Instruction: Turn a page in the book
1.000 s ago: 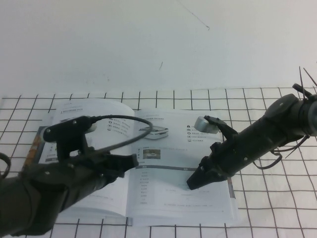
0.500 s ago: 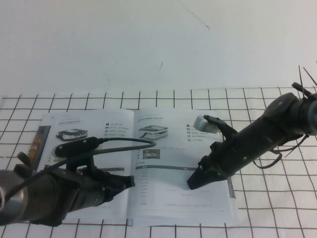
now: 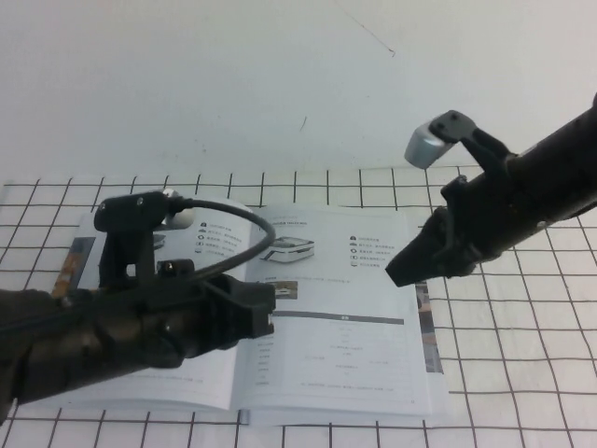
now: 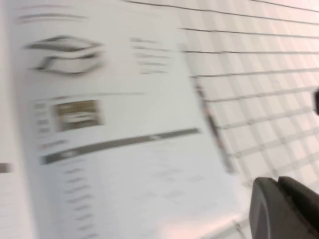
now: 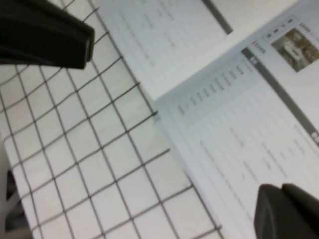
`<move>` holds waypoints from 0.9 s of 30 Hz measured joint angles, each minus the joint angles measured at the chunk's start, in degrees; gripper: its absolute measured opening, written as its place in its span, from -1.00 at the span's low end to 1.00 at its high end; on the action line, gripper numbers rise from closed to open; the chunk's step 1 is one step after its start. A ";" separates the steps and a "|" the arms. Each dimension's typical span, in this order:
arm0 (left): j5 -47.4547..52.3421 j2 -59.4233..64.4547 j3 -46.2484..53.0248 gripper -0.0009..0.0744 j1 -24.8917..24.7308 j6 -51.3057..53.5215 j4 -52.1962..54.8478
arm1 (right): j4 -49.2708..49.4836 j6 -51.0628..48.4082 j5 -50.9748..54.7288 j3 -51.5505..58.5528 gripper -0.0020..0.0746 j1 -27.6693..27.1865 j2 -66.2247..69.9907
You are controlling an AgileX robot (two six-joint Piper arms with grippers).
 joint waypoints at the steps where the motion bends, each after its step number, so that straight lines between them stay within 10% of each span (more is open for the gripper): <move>1: 3.36 -1.65 0.00 -0.98 0.51 -0.60 1.58 | -1.74 0.65 1.60 0.00 -0.94 0.00 -1.49; 13: 20.52 -10.31 0.53 -0.98 11.45 -33.15 44.39 | -47.29 29.67 11.52 0.22 -0.94 -0.10 -18.78; 27: 10.05 -41.63 1.46 -0.98 15.87 -38.54 62.80 | -53.54 40.23 -0.38 13.39 -0.95 -0.10 -51.93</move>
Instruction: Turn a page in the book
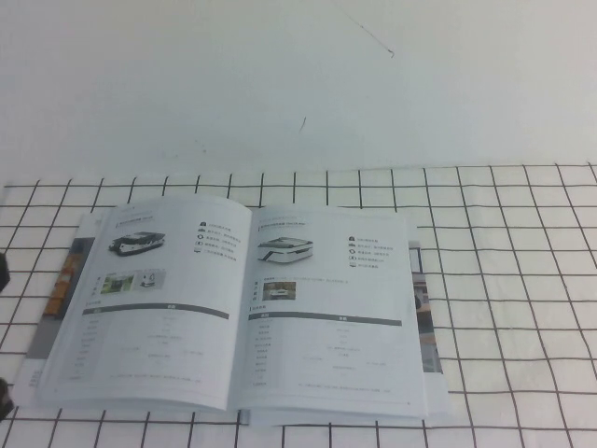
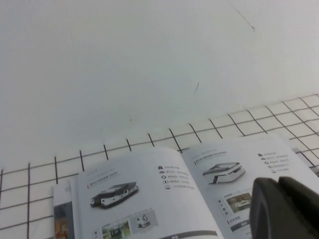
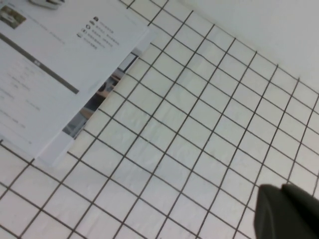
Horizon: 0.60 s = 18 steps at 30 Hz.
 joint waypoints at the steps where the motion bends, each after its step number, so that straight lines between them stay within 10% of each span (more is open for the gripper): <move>1: -0.28 -1.84 0.81 -0.98 0.00 0.00 0.42 | 0.12 0.27 -1.05 2.38 -0.95 0.00 -2.13; 18: -12.32 -16.77 23.10 -0.98 0.00 0.61 5.39 | 8.40 0.93 -19.86 40.87 -0.95 0.00 -30.00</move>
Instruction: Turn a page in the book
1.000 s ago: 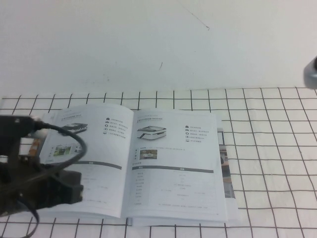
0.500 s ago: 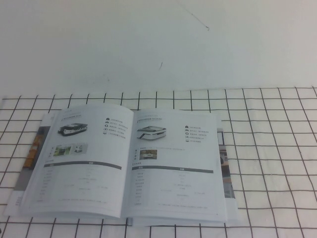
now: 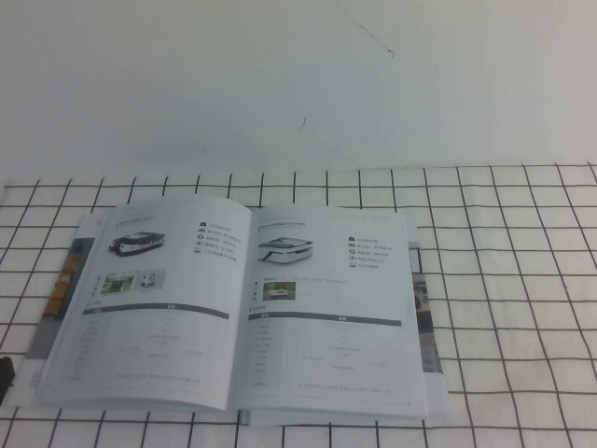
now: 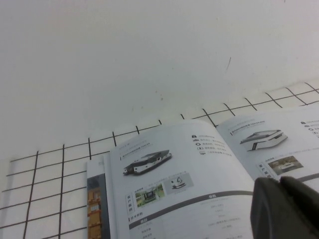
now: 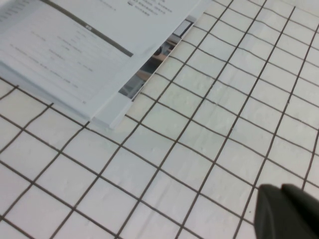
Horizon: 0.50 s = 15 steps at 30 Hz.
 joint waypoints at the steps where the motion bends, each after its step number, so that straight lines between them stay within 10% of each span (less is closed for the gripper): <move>1: -0.02 0.00 -0.06 -0.98 0.00 0.00 0.00 | 0.13 0.00 -0.66 0.86 -0.95 0.00 -0.19; 15: -0.39 0.00 -0.06 -0.98 0.00 -0.21 -8.25 | 0.35 0.00 -2.52 2.00 -0.95 0.00 -0.41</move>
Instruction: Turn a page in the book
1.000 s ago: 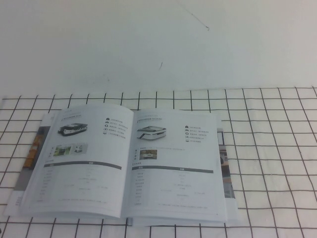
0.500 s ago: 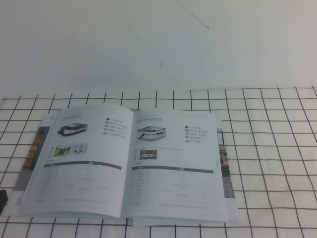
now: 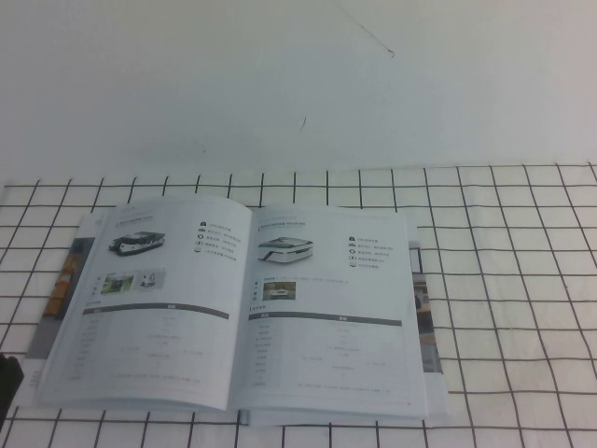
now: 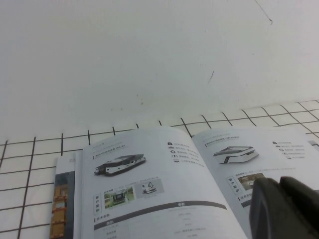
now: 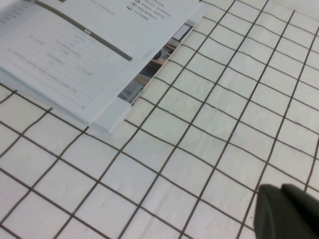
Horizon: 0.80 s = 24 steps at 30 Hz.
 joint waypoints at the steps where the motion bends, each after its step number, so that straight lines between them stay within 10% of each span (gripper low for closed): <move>1: 0.11 0.00 0.00 -0.98 0.00 0.00 -0.15 | 0.00 0.00 0.00 0.00 -0.95 0.00 0.00; 24: 1.08 -11.72 13.83 -0.98 7.60 -5.97 14.81 | 0.00 0.00 -0.18 0.00 -0.95 0.00 0.00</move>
